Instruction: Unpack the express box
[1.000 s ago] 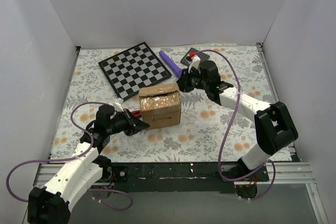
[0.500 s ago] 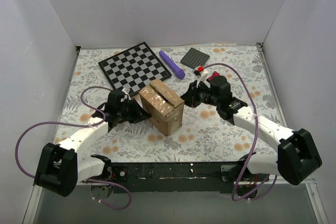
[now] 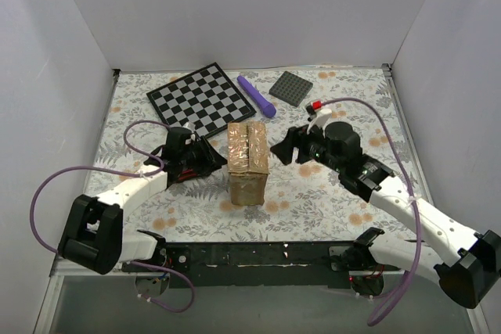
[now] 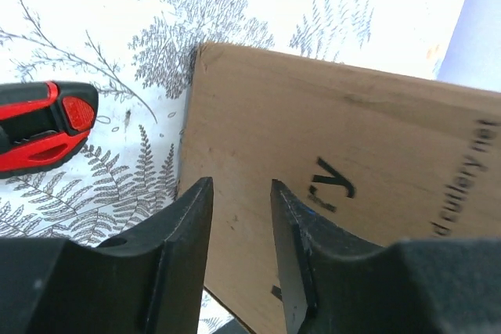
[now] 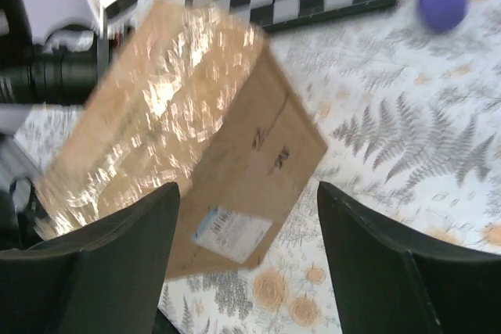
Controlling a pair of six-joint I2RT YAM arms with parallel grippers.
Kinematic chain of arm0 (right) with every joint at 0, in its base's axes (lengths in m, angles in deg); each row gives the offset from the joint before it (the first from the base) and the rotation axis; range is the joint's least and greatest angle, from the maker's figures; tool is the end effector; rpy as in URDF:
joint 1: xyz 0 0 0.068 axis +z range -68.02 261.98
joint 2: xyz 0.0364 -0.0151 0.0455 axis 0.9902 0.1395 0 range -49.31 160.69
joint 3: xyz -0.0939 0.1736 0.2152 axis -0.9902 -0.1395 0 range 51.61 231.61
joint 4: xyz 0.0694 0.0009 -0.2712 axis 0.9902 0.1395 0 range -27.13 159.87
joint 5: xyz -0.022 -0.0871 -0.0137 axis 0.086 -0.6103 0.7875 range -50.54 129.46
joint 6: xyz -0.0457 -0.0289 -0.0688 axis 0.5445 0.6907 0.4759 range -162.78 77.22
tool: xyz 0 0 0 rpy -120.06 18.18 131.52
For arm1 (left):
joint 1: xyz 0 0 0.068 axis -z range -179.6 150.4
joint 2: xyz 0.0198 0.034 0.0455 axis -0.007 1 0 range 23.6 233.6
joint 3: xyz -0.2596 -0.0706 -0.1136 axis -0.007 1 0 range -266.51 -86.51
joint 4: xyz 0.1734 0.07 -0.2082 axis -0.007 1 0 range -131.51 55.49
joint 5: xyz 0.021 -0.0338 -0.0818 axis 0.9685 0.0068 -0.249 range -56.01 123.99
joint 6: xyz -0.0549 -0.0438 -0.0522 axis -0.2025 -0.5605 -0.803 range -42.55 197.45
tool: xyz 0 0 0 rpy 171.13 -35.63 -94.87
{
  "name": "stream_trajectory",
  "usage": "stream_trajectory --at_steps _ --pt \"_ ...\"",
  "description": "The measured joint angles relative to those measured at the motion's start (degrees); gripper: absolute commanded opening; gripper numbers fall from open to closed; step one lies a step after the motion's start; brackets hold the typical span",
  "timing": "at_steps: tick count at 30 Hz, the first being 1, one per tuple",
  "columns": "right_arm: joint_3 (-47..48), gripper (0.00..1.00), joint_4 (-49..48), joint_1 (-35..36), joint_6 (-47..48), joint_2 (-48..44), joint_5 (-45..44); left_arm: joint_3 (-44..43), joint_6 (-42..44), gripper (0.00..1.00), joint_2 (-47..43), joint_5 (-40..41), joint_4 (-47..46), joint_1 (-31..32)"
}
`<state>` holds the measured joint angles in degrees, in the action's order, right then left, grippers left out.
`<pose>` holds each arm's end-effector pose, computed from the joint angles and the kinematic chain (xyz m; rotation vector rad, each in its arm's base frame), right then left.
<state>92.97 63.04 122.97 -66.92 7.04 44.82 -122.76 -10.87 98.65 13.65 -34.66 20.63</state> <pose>0.2064 0.1891 0.2997 -0.3503 1.8948 0.8691 0.2658 -0.1268 0.1638 -1.3577 2.3646 -1.1847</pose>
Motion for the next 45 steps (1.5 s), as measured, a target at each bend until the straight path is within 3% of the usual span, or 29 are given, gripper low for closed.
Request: stream_trajectory --at_steps 4,10,16,17,18,19,22,25,29,36,45 --pt "16.24 0.89 10.86 0.61 1.44 3.58 -8.72 0.00 -1.40 0.43 -5.62 5.44 0.55 0.13" --pt "45.88 0.94 26.32 6.36 3.93 19.47 -17.55 0.00 -2.93 0.47 -11.61 13.38 1.33 0.13" --pt "59.39 0.96 41.03 12.31 6.62 33.11 -22.18 -0.31 -5.49 0.50 -13.03 21.68 5.79 0.13" --pt "60.48 0.96 43.04 12.96 6.86 34.77 -23.17 -0.46 -6.14 0.60 -13.18 23.04 6.80 0.13" --pt "62.34 0.96 46.05 13.86 7.26 37.07 -24.96 -0.55 -6.73 0.78 -13.49 24.37 7.69 0.13" --pt "63.36 0.96 47.71 14.62 7.65 38.80 -26.25 -0.66 -7.52 0.86 -13.88 25.70 8.66 0.13" --pt "64.50 0.97 51.74 16.35 8.07 41.70 -29.81 -0.79 -11.21 0.98 -15.91 29.90 11.74 0.13" --pt "65.37 0.97 55.58 17.53 8.15 43.06 -32.94 -0.79 -14.23 0.98 -18.93 32.72 13.57 0.13" --pt "66.01 0.84 58.18 17.81 8.07 43.52 -36.44 -0.79 -15.76 0.96 -22.18 34.40 13.99 0.13" --pt "62.20 0.45 58.23 17.90 7.80 42.58 -38.47 -0.74 -16.48 0.94 -23.80 34.64 13.90 0.13" --pt "58.99 0.19 57.96 17.97 7.52 38.88 -38.86 -0.76 -16.44 0.94 -24.04 33.57 12.83 0.13"
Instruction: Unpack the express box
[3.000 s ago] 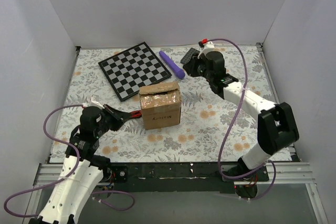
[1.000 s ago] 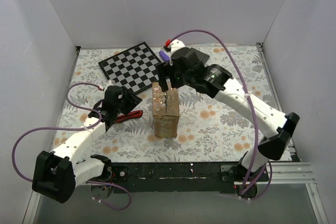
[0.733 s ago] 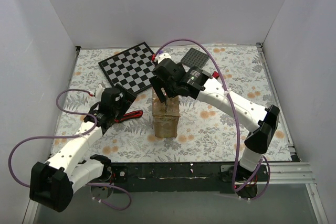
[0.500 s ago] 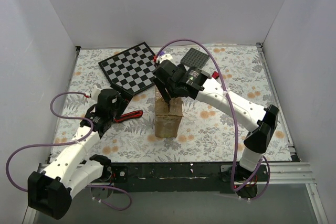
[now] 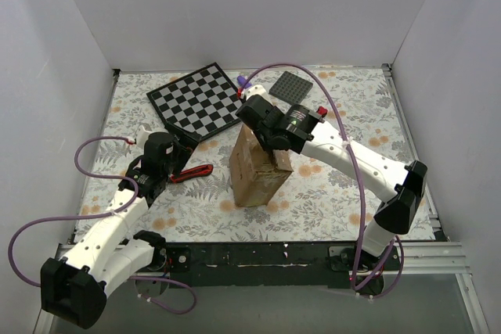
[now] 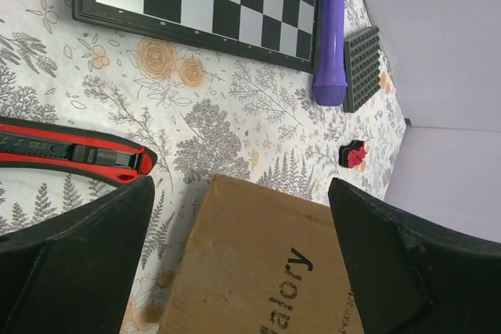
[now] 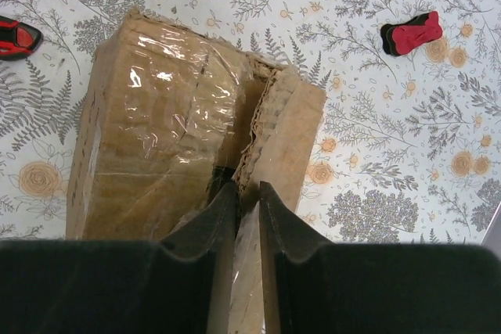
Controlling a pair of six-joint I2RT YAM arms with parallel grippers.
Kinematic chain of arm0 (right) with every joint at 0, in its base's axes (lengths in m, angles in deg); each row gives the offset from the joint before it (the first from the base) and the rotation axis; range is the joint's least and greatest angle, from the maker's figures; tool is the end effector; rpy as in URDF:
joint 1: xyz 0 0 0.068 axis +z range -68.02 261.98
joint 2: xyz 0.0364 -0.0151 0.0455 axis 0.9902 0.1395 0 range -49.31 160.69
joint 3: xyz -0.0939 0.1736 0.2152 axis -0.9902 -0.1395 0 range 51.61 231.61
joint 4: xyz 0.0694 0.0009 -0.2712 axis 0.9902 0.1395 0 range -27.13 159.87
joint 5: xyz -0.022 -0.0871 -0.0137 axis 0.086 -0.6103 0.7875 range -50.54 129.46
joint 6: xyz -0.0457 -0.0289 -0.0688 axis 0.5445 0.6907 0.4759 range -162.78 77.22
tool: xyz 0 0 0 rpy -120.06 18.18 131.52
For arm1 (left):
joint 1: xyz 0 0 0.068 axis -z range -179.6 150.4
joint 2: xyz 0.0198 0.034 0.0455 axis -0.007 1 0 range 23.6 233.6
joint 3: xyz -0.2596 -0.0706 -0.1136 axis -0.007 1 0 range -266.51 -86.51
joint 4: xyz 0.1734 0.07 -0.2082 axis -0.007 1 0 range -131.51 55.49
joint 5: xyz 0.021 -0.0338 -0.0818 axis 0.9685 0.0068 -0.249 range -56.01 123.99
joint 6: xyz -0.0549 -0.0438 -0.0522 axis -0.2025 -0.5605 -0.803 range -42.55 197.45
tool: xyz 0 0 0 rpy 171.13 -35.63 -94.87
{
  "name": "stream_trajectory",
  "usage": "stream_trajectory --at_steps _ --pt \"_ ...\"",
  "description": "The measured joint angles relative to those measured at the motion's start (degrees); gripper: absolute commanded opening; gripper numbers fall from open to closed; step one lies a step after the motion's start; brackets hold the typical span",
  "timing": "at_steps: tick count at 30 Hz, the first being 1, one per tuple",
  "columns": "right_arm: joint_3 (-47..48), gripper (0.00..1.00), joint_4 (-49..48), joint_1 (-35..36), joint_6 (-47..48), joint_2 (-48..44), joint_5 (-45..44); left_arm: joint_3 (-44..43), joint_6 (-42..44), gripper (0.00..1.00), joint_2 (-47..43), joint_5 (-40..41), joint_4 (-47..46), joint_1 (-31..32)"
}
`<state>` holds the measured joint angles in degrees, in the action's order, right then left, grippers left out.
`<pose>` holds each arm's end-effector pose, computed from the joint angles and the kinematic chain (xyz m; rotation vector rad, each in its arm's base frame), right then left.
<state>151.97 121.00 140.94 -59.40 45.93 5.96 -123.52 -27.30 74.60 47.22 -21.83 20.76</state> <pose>0.2365 0.3101 0.3687 -0.6118 2.2180 -0.0752 0.2285 -0.0660 0.2454 -1.6630 1.6202 -0.9772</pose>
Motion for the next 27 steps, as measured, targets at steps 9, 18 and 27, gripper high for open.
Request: stream_trajectory --at_steps 9,18,27 --pt "5.73 0.01 2.01 1.64 -0.68 0.09 -0.11 -6.25 1.81 0.96 0.04 -10.21 -3.65 0.00" --pt "6.36 0.01 1.33 2.43 -2.58 0.22 0.55 -12.92 3.41 0.98 0.76 -25.11 -9.22 0.13" --pt "-15.02 0.01 -15.23 -0.24 -7.85 -16.85 7.43 -16.70 9.88 0.98 3.41 -21.20 0.42 0.66"
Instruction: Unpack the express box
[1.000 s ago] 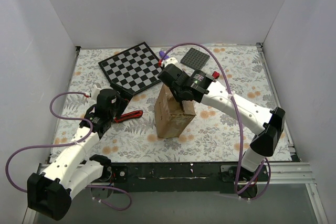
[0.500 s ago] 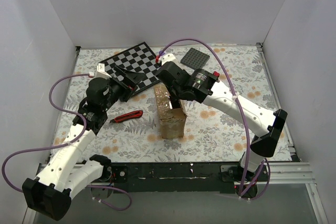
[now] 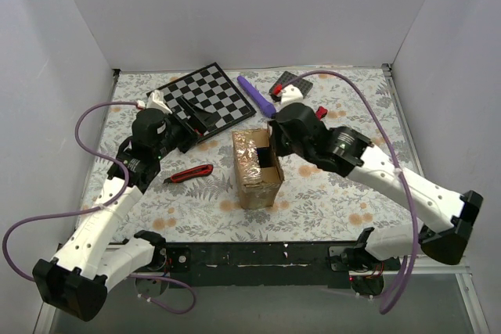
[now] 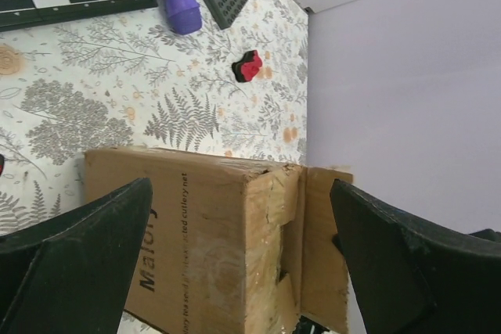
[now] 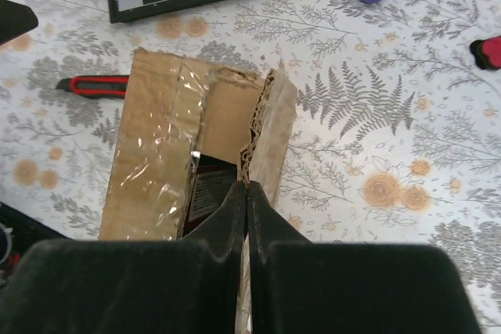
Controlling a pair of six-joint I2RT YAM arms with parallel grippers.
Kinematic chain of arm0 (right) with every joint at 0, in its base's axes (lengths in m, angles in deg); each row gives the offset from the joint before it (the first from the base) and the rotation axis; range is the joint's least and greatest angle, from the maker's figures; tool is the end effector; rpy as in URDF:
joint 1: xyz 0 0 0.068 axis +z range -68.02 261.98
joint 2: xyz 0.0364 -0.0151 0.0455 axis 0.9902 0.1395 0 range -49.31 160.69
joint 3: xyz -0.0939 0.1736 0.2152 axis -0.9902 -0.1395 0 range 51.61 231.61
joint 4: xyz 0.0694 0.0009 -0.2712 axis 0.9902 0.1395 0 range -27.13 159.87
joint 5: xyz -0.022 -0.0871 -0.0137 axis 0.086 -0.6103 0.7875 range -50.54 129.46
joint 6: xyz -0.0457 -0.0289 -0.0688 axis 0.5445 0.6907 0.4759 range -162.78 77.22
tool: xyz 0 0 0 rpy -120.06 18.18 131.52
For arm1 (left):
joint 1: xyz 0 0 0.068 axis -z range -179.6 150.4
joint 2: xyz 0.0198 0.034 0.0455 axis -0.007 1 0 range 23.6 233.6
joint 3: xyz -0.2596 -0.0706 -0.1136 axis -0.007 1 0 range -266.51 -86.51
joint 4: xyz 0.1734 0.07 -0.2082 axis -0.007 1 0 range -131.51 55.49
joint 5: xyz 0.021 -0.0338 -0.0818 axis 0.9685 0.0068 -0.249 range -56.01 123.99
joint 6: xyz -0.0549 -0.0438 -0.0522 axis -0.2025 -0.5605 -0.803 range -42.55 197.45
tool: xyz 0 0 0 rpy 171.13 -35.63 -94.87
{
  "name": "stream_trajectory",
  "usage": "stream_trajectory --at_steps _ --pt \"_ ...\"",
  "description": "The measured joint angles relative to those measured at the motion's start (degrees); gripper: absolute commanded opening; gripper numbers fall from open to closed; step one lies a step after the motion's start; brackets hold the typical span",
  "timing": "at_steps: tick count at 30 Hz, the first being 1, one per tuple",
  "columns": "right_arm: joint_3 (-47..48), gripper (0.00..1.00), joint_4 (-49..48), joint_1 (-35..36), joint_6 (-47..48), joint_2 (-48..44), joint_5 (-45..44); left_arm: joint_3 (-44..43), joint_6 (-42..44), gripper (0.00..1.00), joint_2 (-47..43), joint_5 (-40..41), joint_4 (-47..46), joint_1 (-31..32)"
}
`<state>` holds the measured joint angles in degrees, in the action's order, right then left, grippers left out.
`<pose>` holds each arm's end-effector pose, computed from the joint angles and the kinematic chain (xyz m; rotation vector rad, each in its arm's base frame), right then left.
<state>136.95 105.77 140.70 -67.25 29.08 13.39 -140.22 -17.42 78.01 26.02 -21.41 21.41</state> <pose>0.2028 0.2684 0.3987 -0.3871 2.1116 0.3529 0.2399 -0.1038 0.3475 -1.2559 1.8495 -1.3881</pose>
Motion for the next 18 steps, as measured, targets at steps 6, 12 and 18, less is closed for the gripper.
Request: stream_trajectory --at_steps 6,12,18 --pt "-13.14 0.01 -11.72 -3.32 -4.09 -11.02 6.56 -0.04 2.45 0.98 0.68 -0.52 2.32 0.00" --pt "-20.31 0.01 -20.11 -5.55 -7.65 -16.02 10.67 -6.23 5.86 0.98 6.34 -7.15 5.27 0.24" --pt "-29.29 0.01 -26.62 -7.30 -11.93 -23.41 10.84 -13.49 10.12 0.96 10.08 -7.74 10.51 3.80"
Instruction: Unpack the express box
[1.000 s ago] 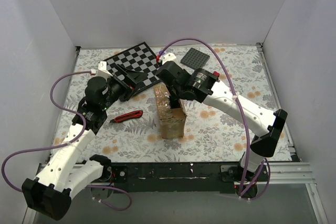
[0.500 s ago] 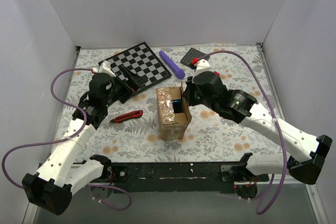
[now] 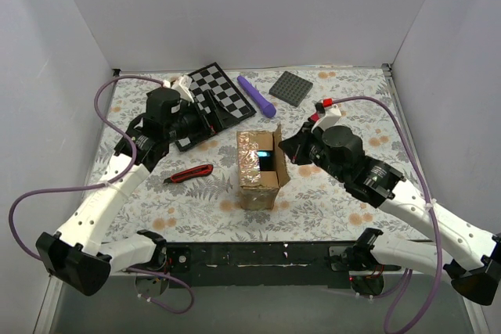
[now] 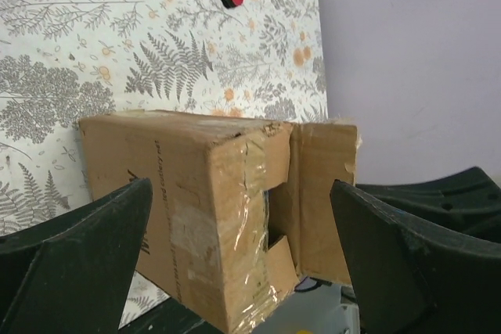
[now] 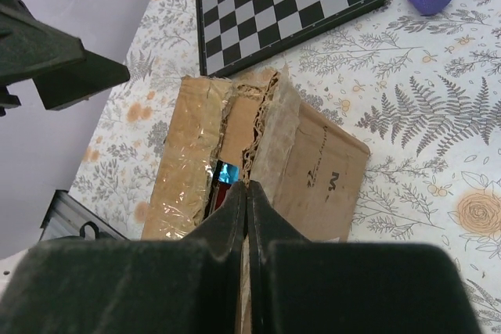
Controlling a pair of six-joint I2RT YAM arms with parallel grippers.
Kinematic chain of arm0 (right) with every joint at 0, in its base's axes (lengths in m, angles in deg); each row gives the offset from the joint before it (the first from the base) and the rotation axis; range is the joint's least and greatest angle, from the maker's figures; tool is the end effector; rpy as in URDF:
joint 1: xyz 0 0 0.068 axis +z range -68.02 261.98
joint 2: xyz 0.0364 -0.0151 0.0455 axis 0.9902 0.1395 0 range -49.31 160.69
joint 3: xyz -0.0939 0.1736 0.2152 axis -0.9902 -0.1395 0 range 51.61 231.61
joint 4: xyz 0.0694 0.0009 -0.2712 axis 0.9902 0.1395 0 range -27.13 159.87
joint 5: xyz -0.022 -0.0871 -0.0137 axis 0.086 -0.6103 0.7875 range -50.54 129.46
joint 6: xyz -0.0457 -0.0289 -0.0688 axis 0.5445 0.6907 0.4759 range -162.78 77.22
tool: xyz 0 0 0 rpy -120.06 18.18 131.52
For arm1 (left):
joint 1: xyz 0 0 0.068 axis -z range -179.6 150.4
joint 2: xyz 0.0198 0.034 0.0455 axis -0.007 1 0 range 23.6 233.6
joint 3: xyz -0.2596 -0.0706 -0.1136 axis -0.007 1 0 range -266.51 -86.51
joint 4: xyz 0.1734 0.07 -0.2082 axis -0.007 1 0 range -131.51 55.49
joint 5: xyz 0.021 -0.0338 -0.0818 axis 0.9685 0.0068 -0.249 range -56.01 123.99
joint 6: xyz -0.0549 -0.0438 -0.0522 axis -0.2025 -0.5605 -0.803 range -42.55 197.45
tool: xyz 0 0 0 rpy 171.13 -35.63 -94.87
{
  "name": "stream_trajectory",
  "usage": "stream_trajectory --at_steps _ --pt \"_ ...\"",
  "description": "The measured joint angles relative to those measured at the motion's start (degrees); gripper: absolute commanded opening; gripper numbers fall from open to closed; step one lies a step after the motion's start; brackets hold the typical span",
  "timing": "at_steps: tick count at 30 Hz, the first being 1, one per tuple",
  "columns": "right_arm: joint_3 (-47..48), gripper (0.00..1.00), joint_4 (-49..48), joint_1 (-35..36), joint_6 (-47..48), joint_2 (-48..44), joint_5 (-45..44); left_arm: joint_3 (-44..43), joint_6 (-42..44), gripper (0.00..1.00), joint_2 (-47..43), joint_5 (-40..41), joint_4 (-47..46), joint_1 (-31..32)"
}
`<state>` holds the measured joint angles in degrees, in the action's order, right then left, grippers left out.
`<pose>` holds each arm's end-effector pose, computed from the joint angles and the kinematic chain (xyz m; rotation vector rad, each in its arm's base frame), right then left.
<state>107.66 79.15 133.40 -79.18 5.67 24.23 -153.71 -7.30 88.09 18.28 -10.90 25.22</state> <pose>0.1806 0.1939 0.3718 -0.0557 1.9079 0.8238 0.2550 -0.1412 0.3725 -1.0147 2.1547 -1.3563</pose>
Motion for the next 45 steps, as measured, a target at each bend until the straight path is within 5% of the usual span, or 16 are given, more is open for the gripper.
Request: stream_trajectory --at_steps 11,26,45 --pt "-1.18 0.01 -1.73 -0.20 -2.82 0.26 -2.45 -11.28 6.10 0.94 10.29 16.22 14.38 20.28" --pt "-0.33 0.01 -1.22 -0.26 -1.55 1.49 -3.78 -26.71 5.27 0.92 25.18 43.19 33.00 33.46" --pt "0.33 0.01 -0.11 -0.24 0.42 1.49 -4.20 -26.95 2.67 0.23 26.51 50.60 36.87 35.32"
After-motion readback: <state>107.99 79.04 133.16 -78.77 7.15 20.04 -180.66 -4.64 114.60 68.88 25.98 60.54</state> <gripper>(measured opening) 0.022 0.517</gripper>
